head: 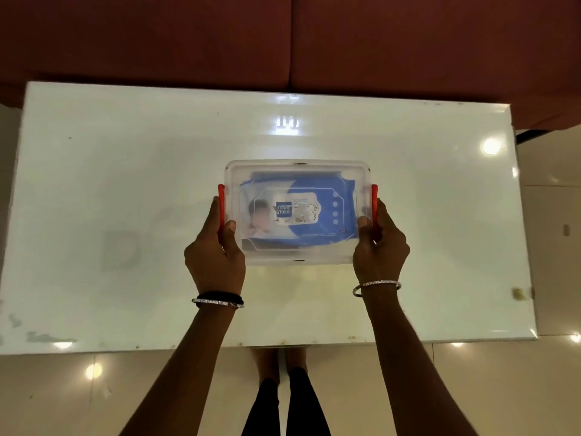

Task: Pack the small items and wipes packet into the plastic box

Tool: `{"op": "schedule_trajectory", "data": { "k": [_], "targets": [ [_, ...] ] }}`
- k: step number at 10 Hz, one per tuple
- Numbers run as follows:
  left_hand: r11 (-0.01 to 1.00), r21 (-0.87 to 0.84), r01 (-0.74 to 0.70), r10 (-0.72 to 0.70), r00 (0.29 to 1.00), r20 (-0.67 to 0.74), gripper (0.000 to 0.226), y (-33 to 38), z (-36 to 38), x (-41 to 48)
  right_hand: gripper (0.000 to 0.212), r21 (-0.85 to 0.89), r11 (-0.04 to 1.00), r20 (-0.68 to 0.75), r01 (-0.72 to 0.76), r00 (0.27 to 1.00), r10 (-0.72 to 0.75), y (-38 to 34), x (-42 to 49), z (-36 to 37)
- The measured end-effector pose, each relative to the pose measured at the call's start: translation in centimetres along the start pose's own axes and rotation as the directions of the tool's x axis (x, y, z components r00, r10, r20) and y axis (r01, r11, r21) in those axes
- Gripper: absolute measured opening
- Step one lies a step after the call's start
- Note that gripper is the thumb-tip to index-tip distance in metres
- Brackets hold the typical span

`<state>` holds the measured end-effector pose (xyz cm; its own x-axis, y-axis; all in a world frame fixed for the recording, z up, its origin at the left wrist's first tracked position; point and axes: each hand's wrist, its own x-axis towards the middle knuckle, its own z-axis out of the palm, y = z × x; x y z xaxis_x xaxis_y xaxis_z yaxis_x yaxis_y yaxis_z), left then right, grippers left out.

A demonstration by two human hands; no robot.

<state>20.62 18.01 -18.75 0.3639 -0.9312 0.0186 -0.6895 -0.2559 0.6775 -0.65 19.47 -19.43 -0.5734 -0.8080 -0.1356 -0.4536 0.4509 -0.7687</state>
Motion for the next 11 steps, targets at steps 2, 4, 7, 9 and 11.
{"op": "schedule_trajectory", "data": {
  "k": [2,4,7,9,11],
  "targets": [
    [1.0,-0.027,-0.004,0.003,1.0,-0.015,0.042,-0.7,1.1,1.1,0.043,-0.031,1.0,-0.013,0.001,1.0,-0.002,0.2,1.5,1.0],
    [1.0,-0.025,0.008,-0.008,1.0,0.019,0.045,-1.0,0.9,1.0,0.044,0.012,1.0,-0.042,0.017,0.999,-0.016,0.2,1.1,1.2],
    [0.934,0.331,0.133,-0.255,0.898,0.358,0.061,3.3,-2.4,2.6,0.055,-0.316,0.927,0.182,-0.201,0.946,0.267,-4.1,1.8,-1.2],
    [0.801,0.589,-0.111,-0.404,0.626,0.667,0.059,6.1,-5.9,5.0,0.092,-0.624,0.778,0.484,-0.078,0.743,0.462,-8.1,2.3,-3.7],
    [0.773,0.575,-0.269,-0.363,0.557,0.747,0.05,10.8,-10.3,6.5,0.043,-0.637,0.753,0.601,0.167,0.719,0.349,-13.8,1.3,-7.6]
  ]
}}
